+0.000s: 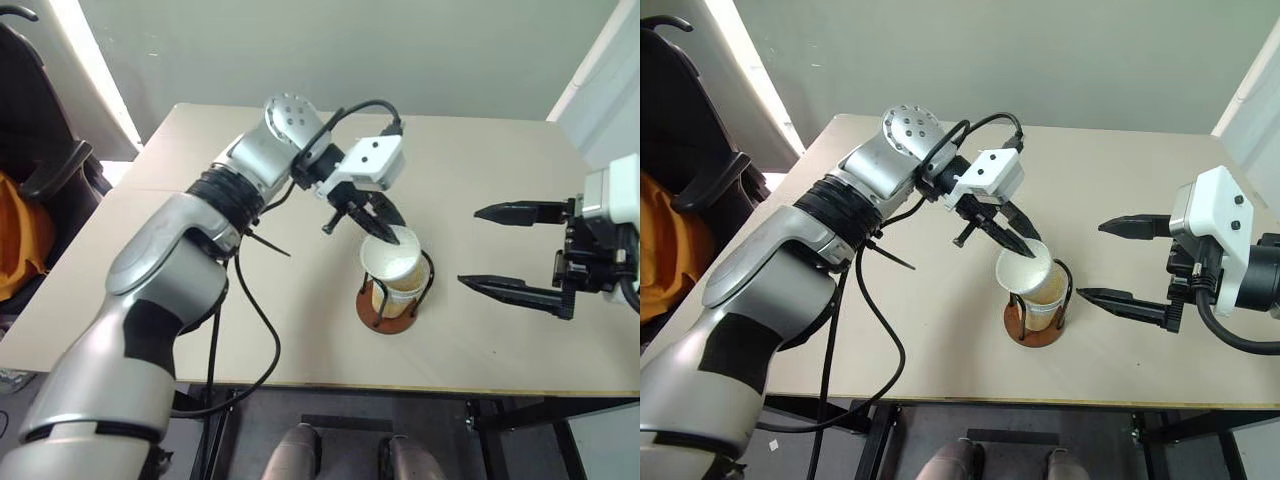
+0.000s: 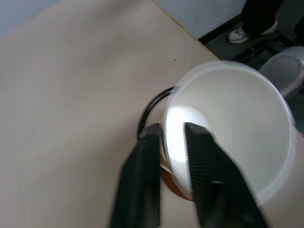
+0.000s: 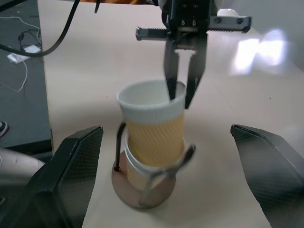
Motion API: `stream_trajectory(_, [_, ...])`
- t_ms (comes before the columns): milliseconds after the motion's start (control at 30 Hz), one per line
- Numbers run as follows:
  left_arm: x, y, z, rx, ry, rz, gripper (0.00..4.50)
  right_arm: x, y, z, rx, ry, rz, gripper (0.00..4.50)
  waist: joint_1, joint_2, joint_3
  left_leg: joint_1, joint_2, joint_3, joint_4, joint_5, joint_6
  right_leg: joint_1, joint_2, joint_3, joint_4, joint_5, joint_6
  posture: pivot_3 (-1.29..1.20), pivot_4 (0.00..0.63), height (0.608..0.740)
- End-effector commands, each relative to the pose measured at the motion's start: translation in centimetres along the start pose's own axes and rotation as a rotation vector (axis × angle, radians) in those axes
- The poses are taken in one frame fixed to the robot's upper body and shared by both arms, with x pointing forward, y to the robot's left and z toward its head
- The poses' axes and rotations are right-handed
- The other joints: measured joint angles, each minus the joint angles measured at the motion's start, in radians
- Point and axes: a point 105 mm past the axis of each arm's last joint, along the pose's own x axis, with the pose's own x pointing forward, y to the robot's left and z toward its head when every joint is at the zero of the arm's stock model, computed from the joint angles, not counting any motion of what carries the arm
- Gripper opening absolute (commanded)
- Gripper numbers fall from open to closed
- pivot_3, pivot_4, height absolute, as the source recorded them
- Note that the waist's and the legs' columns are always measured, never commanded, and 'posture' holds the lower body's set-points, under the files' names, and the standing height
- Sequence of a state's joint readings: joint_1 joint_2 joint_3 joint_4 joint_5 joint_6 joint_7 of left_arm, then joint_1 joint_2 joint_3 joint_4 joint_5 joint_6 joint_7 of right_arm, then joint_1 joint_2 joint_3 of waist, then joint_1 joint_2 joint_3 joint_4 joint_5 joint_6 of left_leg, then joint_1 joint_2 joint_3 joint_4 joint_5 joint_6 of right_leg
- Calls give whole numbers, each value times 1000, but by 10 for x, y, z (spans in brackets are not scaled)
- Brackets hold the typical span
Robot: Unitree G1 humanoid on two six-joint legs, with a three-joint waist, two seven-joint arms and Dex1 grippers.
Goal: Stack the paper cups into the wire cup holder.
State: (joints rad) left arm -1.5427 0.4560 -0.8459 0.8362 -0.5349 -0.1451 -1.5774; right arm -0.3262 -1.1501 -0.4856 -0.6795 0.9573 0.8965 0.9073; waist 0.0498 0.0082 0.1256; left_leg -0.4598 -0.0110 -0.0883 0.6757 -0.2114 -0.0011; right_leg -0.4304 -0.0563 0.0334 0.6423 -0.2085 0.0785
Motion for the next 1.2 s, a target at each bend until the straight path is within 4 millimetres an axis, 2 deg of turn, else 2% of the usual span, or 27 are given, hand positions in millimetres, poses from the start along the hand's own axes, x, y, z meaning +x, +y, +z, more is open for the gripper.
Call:
stream_trajectory(33, [-6,4,13,52,-5,-7,1972,-1,0,7,-46,-8,-10,4493,0,0,0,0,0,0,0,0,0,0,0,0,0,0,0,0,150,740])
stream_trajectory(133, [-7,3,11,45,2,-9,2926,0,-1,5,-46,-6,-9,4493,0,0,0,0,0,0,0,0,0,0,0,0,0,0,0,0,150,740])
stream_trajectory(333, [-11,6,7,31,4,25,2926,2,-3,3,-48,-3,0,4493,0,0,0,0,0,0,1,0,0,0,0,0,0,0,1,0,150,740])
stream_trajectory(500, [-41,3,-1,-35,-17,126,2926,5,-7,-6,-22,25,33,4493,0,0,0,0,0,0,1,0,1,0,0,0,0,0,1,0,150,740])
stream_trajectory(533, [-56,-5,-9,-75,-19,163,2926,5,-13,-10,-11,32,28,4493,-1,0,0,0,0,0,1,0,1,0,0,0,0,0,1,0,150,740])
stream_trajectory(633, [-82,-26,-21,-160,-25,226,2926,2,-27,-20,8,49,14,4493,-20,1,-1,3,1,3,1,0,1,0,2,2,0,0,1,0,150,740])
stream_trajectory(733, [-112,-72,-33,-296,-23,286,2926,-5,-44,-27,43,49,-4,4493,-30,2,-1,4,2,5,0,0,1,0,2,3,0,-1,1,0,150,740])
stream_trajectory(867, [-133,-114,-37,-425,14,417,2926,-12,-52,-33,69,72,28,4493,-30,1,-1,3,3,6,-1,0,1,-3,4,6,0,-1,0,0,150,740])
stream_trajectory(1033, [-149,-142,-40,-550,44,603,2926,-11,-65,-38,67,94,48,4493,-23,1,-1,7,3,3,-2,0,0,1,3,6,2,-5,-7,0,150,740])
stream_trajectory(1100, [-152,-152,-44,-593,58,649,2926,-9,-68,-40,57,102,62,4493,-27,1,-1,10,4,5,-4,0,0,1,3,5,3,-9,-18,0,150,740])
stream_trajectory(1200, [-155,-163,-43,-636,64,706,2926,-7,-68,-41,58,96,85,4493,-32,1,-1,16,5,6,-11,-1,1,3,3,4,4,-10,-23,0,150,740])
